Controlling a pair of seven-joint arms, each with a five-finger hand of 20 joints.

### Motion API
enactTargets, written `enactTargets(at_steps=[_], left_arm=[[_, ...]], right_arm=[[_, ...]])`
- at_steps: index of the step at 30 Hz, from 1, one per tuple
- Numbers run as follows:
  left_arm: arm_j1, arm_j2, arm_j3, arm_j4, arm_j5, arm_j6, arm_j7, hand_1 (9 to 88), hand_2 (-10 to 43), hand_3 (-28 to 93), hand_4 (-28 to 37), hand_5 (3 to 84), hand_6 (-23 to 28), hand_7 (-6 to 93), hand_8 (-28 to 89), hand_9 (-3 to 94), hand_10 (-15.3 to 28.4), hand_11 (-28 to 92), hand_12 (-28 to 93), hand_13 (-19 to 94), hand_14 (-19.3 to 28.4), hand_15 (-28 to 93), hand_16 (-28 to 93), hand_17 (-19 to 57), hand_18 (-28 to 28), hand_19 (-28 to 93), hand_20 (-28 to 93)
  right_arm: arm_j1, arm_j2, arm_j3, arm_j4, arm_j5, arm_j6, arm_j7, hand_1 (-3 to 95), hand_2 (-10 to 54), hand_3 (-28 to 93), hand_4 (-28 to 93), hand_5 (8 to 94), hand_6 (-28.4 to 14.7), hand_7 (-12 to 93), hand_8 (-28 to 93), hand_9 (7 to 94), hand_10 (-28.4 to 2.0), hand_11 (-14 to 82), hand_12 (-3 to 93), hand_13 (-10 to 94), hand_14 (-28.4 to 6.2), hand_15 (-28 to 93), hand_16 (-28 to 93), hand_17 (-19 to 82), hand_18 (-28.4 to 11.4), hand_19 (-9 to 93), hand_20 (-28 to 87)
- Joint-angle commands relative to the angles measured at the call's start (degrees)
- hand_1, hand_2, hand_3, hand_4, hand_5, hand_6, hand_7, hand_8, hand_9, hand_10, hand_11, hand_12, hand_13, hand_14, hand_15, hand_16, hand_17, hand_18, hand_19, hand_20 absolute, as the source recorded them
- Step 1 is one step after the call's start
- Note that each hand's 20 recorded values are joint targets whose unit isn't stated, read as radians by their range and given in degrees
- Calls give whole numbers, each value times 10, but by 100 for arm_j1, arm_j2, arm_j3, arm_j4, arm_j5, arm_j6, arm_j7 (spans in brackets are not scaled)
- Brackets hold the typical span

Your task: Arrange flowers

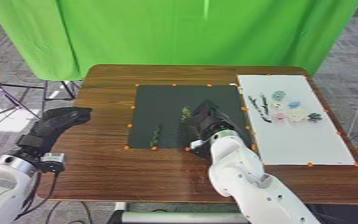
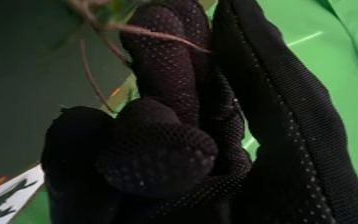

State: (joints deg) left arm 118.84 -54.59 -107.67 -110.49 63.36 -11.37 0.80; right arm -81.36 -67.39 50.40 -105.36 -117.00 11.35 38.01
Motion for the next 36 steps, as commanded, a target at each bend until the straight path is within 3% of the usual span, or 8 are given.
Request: enactTargets(at_steps=[1,12,22,27,30,36], left_arm=[[15,-3,0,3,1,-83,-50,326,-67,607,-147,478,47,150,-60,445,137,198,121,339,182,174,30,29,139,70,176],[-19,0,24,18,4,-111,-59,325,-68,608,-147,477,48,149,-59,444,137,197,122,338,182,173,31,28,139,69,176],[3,-4,5,6,-1,-109,-57,324,-69,609,-146,478,48,148,-60,444,137,197,122,338,183,174,31,27,140,70,176],[0,-11,5,13,-1,-136,-53,324,-70,610,-146,478,48,148,-60,444,137,198,122,338,182,174,31,27,140,71,176],[-7,-9,12,15,-2,-134,-52,323,-69,609,-146,477,48,150,-59,444,137,197,122,338,182,174,31,27,140,70,175],[9,-8,10,7,1,-125,-39,324,-70,609,-147,478,48,148,-59,443,137,198,122,338,182,173,31,27,140,70,175]], right_arm=[[-50,-95,-23,-25,263,65,-48,601,-95,451,-77,830,-46,242,187,937,-133,337,177,937,-11,618,167,764,-52,909,332],[-90,-180,-10,10,403,65,-58,601,-95,447,-73,831,-48,236,186,937,-134,335,176,937,-11,613,167,765,-53,904,326],[-133,-176,48,-8,405,-13,-102,537,-95,482,-72,805,-57,218,176,937,-123,283,193,937,-12,591,171,760,-49,890,324],[-143,-174,61,-17,436,-113,-107,466,-95,548,-101,789,-53,212,108,934,-130,237,207,937,-11,576,179,758,-46,882,333],[-158,-168,91,-24,434,-211,-88,428,-95,572,-103,781,-51,210,-56,923,-138,213,205,937,-13,569,184,757,-46,876,341],[-168,-141,99,-35,442,-232,-100,393,-95,569,-95,763,-57,160,-75,911,-144,181,191,937,-16,561,185,756,-46,870,341]])
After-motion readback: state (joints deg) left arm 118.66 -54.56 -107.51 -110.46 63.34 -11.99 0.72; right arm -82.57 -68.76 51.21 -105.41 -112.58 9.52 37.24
